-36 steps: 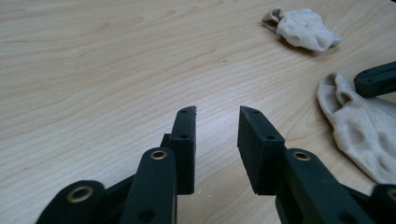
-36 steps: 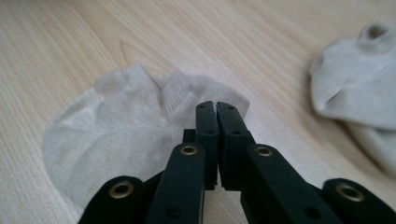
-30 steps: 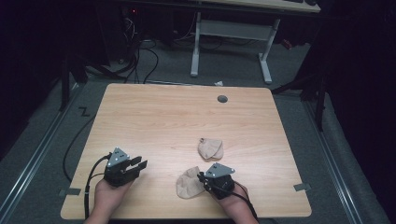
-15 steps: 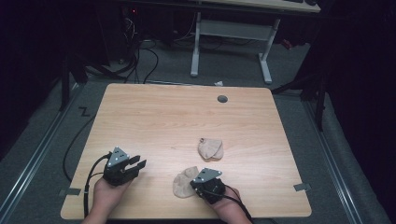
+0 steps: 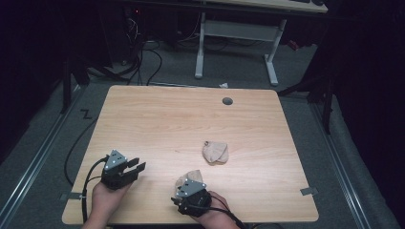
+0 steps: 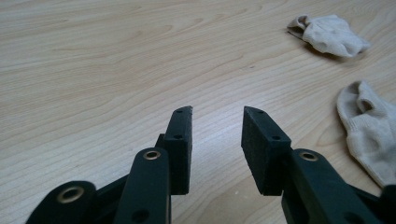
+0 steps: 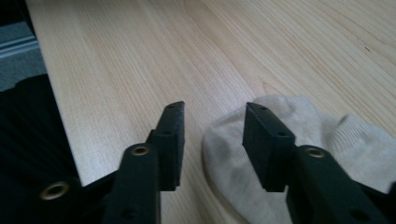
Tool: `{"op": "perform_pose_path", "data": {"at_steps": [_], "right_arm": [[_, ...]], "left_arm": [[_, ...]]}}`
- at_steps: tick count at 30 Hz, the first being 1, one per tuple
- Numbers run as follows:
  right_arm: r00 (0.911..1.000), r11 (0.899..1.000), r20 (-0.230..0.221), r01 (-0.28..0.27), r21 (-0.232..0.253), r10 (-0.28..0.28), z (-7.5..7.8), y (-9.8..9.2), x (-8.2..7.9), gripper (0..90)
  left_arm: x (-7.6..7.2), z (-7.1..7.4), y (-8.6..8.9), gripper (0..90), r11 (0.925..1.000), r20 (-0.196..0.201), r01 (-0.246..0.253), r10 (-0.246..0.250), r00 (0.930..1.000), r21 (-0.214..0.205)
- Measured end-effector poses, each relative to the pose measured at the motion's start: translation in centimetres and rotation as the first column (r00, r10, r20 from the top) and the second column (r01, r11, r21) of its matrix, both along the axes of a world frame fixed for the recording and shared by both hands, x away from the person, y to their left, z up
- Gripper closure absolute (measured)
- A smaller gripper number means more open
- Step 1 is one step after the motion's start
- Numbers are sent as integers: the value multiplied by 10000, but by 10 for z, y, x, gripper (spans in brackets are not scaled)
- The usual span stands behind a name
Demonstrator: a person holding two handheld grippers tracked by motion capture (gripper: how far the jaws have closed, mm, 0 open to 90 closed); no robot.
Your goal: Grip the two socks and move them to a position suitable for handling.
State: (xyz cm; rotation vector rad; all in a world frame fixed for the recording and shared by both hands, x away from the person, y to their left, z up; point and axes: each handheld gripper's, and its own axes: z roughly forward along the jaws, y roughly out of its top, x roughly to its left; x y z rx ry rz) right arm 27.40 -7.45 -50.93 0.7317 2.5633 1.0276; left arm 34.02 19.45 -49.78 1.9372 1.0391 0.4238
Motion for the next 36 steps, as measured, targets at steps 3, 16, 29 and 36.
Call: {"op": "perform_pose_path", "data": {"at_steps": [3,16,29,36], "right_arm": [[9999,9992,133,68,-386,-63,-5,3,1,534],[9994,9966,48,357,-745,-355,-11,-2,11,847],[9736,9738,1218,1752,1449,-1933,25,-40,7,844],[9557,9497,1242,2388,2027,-2668,28,-62,9,842]], "left_arm": [[-1,0,-2,638,9998,44,86,-87,10000,202],[0,0,1,638,10000,9,55,-55,10000,0],[-16,2,-40,639,9901,105,1385,-1388,9903,241],[-24,-2,-94,681,9628,-281,2694,-2687,9628,233]]}}
